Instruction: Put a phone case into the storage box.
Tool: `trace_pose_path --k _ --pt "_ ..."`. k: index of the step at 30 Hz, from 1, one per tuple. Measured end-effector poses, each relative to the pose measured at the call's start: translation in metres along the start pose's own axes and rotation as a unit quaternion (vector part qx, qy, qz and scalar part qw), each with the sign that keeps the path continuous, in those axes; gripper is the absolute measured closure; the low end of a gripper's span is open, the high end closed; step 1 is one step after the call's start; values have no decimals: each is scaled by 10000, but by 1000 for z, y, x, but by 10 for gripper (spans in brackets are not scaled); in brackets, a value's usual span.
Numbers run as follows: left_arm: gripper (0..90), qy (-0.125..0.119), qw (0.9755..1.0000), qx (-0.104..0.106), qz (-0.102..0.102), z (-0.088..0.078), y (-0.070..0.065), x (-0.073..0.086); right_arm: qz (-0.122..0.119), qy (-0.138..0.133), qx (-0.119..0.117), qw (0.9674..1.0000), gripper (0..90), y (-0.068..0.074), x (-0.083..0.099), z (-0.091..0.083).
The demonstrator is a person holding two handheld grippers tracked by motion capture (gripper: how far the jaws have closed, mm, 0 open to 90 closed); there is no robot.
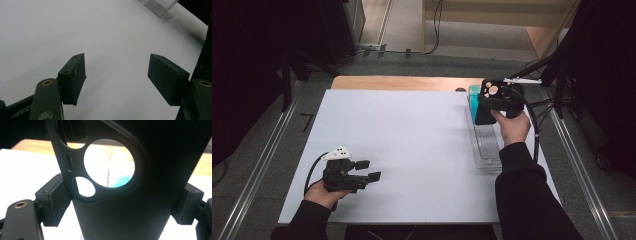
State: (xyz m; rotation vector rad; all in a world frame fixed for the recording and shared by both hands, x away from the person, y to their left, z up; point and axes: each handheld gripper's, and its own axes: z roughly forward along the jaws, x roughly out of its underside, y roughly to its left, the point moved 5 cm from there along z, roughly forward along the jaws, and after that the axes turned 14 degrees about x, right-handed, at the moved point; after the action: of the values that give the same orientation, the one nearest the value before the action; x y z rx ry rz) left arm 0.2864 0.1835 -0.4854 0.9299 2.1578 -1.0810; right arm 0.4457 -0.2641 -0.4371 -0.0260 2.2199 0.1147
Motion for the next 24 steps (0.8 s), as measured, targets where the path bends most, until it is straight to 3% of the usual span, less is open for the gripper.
trace_pose_path --k 3,8,24 --pt "307 2 10000 -14 44 -1 0 0 15 49 129 9999 144 -4 5 10" --pt "307 -23 10000 -18 18 -1 1 0 89 210 110 9997 144 -7 11 26" --pt "306 12 10000 -11 42 2 2 -1 -55 516 324 9981 145 1 12 64"
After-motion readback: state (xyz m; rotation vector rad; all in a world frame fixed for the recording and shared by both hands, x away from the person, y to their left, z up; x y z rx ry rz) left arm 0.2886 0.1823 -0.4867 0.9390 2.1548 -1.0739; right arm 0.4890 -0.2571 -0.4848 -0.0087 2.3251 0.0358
